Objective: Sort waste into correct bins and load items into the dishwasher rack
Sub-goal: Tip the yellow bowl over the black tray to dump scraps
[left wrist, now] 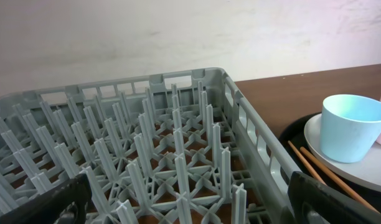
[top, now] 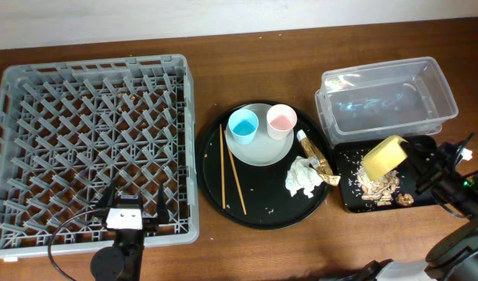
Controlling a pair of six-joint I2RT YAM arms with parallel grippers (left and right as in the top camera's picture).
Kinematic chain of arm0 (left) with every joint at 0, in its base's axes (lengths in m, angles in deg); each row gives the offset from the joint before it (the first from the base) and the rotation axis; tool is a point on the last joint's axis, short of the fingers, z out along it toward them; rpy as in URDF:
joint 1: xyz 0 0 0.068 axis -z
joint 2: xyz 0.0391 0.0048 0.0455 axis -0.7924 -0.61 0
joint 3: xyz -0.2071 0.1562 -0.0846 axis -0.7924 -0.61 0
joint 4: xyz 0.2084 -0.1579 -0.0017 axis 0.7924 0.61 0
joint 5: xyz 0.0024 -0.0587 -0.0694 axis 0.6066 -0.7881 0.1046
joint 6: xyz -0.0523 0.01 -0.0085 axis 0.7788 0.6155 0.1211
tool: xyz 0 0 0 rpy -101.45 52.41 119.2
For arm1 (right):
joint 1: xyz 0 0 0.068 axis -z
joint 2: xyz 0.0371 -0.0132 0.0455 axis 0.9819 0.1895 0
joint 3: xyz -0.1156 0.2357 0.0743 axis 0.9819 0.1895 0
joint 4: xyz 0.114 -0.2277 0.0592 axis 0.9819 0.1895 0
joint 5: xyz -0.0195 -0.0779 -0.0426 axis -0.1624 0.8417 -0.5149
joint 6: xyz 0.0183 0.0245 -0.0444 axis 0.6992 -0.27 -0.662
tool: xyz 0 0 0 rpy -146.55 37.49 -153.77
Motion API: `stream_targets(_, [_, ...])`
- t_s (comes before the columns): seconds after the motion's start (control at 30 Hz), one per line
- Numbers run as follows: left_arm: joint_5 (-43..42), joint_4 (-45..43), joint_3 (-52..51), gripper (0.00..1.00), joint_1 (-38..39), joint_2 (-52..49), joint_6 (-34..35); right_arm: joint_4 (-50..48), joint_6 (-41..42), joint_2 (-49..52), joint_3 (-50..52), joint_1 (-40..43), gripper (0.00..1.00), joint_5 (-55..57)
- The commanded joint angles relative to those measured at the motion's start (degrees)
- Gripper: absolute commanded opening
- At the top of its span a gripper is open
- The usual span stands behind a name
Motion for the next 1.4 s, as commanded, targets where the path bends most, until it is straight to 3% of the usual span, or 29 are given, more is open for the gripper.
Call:
stream_targets(0.0, [-0.61, 0.07, -0.28, 0.99, 0.17, 0.33, -0.92, 2.60, -5.29, -1.79, -1.51, 0.90, 0.05, -1.42])
stream_targets(0.03, [-0.61, 0.07, -0.28, 0.99, 0.17, 0.33, -0.92, 4.15, -3.98, -1.88, -1.88, 0.85, 0.05, -1.20])
stream_targets(0.13, [-0.61, 0.07, -0.28, 0.99, 0.17, 0.33, -0.92, 15.23, -12.61, -3.15, -2.93, 1.07, 0.06, -1.03])
stream_targets(0.2, [-0.61, 0.07, -0.28, 0.99, 0.17, 0.33, -0.92, 13.46, -12.37, -3.15, -3.72, 1.27, 0.09, -0.11])
stream_targets(0.23, [-0.61, 0.09, -0.28, 0.99, 0.17, 0.33, -0.92, 19.12, -17.29, -3.69, -3.72, 1.27, 0.09, -0.79])
stream_targets(0.3, [-0.61, 0.07, -0.28, 0.99, 0.17, 0.33, -0.92, 20.90, -18.01, -3.89, -4.92, 1.44, 0.09, -0.55])
stream_targets(0.33, [-0.61, 0.07, -0.28, 0.99, 0.17, 0.33, -0.92, 23.71, -22.64, -4.50, -6.40, 1.44, 0.09, -0.17])
stream_targets(0.47, [-0.61, 0.07, -0.28, 0.99, 0.17, 0.33, -0.92, 25.75, -24.26, -7.15, -17.62, -1.49, 0.09, 16.09])
stream_targets(0.6, [-0.61, 0.09, -0.28, 0.99, 0.17, 0.33, -0.92, 25.18, -12.46, -10.27, -32.94, -13.18, 0.09, 33.99])
stream_targets(0.63, [-0.61, 0.07, -0.28, 0.99, 0.17, 0.33, -0.92, 23.65, -9.97, -11.21, -33.83, -15.19, 0.09, 39.80])
stream_targets(0.8, [-0.61, 0.07, -0.28, 0.99, 0.17, 0.33, -0.92, 21.24, -9.25, -11.37, -31.52, -15.47, 0.05, 46.25])
stream_targets(0.83, [-0.61, 0.07, -0.28, 0.99, 0.17, 0.33, -0.92, 20.63, -9.27, -11.37, -29.24, -16.37, 0.11, 47.56])
stream_targets(0.87, [-0.61, 0.07, -0.28, 1.00, 0.17, 0.33, -0.92, 18.47, -8.92, -11.37, -25.57, -19.61, 0.24, 50.40])
stream_targets(0.93, [-0.61, 0.07, -0.28, 0.99, 0.17, 0.33, -0.92, 11.82, 0.90, -11.37, -20.37, -27.30, 0.33, 62.53])
stream_targets(1.0, [-0.61, 0.07, -0.28, 0.99, 0.17, 0.33, -0.92, -0.59, 16.79, -11.32, -13.64, -43.10, 0.34, 83.95])
stream_targets(1.1, [-0.61, 0.09, -0.28, 0.99, 0.17, 0.26, -0.92, -3.76, 25.22, -10.21, -13.64, -52.28, 0.35, 100.13])
stream_targets(1.37, [-0.61, 0.07, -0.28, 0.99, 0.17, 0.22, -0.92, -12.90, 24.72, 0.39, -11.56, -53.29, 0.39, 102.57])
